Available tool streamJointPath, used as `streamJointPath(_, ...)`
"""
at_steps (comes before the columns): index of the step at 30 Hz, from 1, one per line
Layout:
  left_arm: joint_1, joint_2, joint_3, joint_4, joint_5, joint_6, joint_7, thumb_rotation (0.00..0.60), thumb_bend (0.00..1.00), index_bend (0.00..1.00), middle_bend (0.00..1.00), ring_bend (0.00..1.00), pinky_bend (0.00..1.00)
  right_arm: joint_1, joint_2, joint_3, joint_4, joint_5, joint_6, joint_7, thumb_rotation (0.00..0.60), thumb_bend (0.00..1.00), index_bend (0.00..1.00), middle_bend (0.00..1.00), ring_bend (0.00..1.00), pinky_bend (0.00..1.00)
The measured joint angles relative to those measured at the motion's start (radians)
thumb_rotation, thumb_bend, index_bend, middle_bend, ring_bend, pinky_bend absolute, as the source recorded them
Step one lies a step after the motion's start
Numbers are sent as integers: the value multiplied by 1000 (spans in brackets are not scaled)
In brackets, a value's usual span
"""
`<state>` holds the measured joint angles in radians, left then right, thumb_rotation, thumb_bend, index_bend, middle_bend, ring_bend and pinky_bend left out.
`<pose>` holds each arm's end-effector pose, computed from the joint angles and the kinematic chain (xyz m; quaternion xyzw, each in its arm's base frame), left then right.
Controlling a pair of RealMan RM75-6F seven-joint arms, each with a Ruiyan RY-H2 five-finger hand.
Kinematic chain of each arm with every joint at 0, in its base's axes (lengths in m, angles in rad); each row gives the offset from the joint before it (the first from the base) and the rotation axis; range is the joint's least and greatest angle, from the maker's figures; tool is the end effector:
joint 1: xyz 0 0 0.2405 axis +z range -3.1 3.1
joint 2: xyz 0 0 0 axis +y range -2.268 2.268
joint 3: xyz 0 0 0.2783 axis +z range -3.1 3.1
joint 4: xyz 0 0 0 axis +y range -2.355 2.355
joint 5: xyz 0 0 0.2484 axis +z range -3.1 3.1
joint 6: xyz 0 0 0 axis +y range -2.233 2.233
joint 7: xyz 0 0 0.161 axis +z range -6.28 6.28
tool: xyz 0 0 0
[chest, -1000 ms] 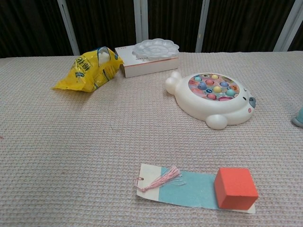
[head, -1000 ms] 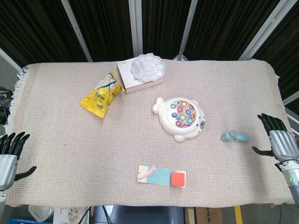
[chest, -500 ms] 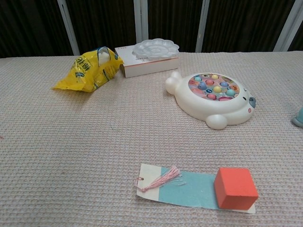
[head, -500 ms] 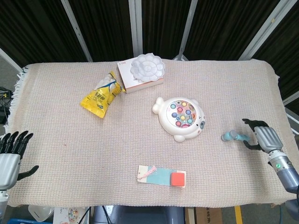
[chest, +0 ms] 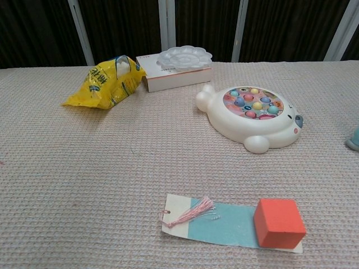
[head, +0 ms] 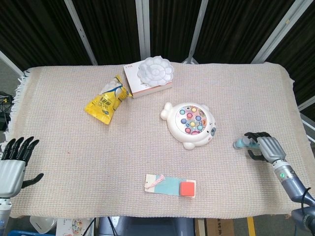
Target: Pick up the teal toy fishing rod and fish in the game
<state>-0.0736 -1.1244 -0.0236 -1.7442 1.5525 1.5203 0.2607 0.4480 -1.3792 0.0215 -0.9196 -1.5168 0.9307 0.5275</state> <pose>-0.3082 0.1899 0.1179 -0.6300 -0.3380 -0.3624 0.5979 -0.4234 -0.3530 0.0722 0.6634 -0.4837 0.2990 0.4864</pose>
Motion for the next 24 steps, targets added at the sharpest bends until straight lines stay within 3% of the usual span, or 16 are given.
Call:
streamJointPath(15,-5,-5,-2,9,-15,-14,-7,600,85,136,72,0,0,18,-19,-6,29,18,-31,0,600,462,338,321,228,166)
streamJointPath(24,-8,-6,-1,2,-18,-20,4,600,85,137,72,0,0,23,-24,-12,44,18,-37,11,600,513,400,365,256,177)
